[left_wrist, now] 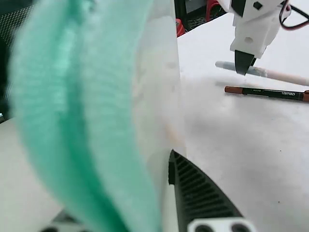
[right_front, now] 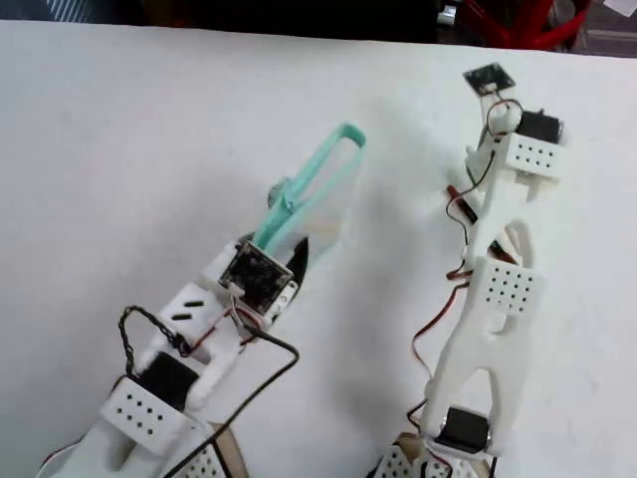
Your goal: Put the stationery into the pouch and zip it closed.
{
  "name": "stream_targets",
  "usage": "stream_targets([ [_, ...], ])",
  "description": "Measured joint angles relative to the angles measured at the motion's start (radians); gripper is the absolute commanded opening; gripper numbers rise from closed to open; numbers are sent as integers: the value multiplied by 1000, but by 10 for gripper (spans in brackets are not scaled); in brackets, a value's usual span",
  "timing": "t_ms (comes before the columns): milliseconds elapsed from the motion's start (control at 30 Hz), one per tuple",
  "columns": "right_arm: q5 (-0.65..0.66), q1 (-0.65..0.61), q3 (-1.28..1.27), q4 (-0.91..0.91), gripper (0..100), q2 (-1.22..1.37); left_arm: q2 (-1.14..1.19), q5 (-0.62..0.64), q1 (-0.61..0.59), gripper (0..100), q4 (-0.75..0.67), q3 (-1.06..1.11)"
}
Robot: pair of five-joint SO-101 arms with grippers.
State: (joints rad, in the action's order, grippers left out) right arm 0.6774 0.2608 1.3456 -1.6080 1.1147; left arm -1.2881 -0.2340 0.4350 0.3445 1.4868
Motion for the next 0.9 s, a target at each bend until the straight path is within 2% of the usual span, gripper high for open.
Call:
stream_targets([
  [67, -2, 0, 121, -81, 19, 0, 0, 0, 0, 105, -3, 0],
  [167, -5, 2, 241, -112, 19, -29, 0, 0, 0, 105, -3, 0],
  [367, -26, 11, 184, -120, 19, -245, 0, 0, 0, 105, -3, 0],
  [533, -58, 11, -63, -120, 19, -548, 0, 0, 0, 105, -3, 0],
  [733, -58, 8, -493, -120, 19, -1003, 0, 0, 0, 103, -3, 0],
  [900, -58, -94, -850, -120, 19, -1372, 0, 0, -3, 103, -3, 0],
])
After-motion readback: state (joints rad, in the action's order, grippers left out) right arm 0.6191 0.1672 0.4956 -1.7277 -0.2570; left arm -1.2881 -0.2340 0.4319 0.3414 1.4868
